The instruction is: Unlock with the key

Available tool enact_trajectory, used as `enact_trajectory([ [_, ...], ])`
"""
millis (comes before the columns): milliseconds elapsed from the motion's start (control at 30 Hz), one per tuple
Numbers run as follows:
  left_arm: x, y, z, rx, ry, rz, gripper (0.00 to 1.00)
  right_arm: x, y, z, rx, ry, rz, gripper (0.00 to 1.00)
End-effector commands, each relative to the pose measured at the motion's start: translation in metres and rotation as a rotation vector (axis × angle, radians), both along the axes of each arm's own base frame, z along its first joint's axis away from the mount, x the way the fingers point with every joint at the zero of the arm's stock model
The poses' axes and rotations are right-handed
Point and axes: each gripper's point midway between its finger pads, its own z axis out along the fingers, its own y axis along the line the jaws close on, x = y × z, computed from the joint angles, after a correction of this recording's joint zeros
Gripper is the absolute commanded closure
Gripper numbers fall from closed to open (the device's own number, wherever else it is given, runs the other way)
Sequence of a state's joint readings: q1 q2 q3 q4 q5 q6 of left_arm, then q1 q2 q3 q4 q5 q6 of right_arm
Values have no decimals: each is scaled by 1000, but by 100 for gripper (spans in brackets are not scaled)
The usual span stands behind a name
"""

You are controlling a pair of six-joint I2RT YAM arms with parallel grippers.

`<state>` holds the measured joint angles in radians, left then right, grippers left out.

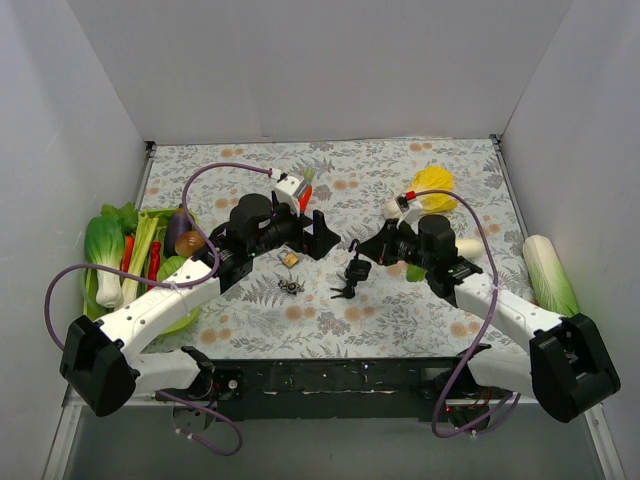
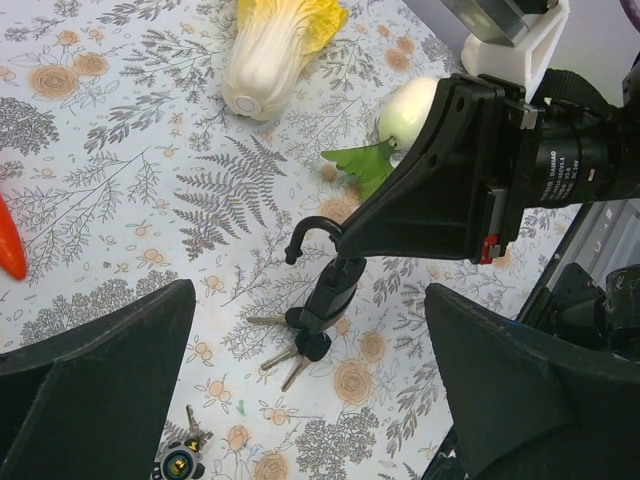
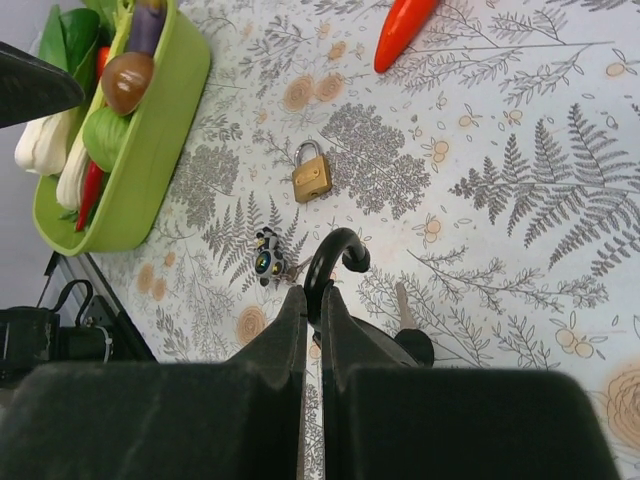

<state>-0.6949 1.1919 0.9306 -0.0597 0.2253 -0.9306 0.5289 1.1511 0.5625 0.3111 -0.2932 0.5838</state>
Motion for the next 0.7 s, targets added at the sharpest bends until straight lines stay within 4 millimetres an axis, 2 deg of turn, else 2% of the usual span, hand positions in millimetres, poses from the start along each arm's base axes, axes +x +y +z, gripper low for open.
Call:
enact_trajectory([
  [0,3,4,30,-37,-70,14,2,12,13,55,117,-204,137,99],
  [100,4,5,31,-36,-70,16,2,20,7,46,114,-193,172,99],
  [133,3,5,31,-37,-71,16,2,27,4,36,106,-168,167,99],
  [267,4,6,33,-39,-76,19,2,33,3,25,113,-137,231,99],
  [400,3,7,34,-39,-82,18,2,49,1,17,77,-137,224,99],
  [667,4,8,35,-36,-85,22,2,78,-4,-19,-6,-93,238,99],
])
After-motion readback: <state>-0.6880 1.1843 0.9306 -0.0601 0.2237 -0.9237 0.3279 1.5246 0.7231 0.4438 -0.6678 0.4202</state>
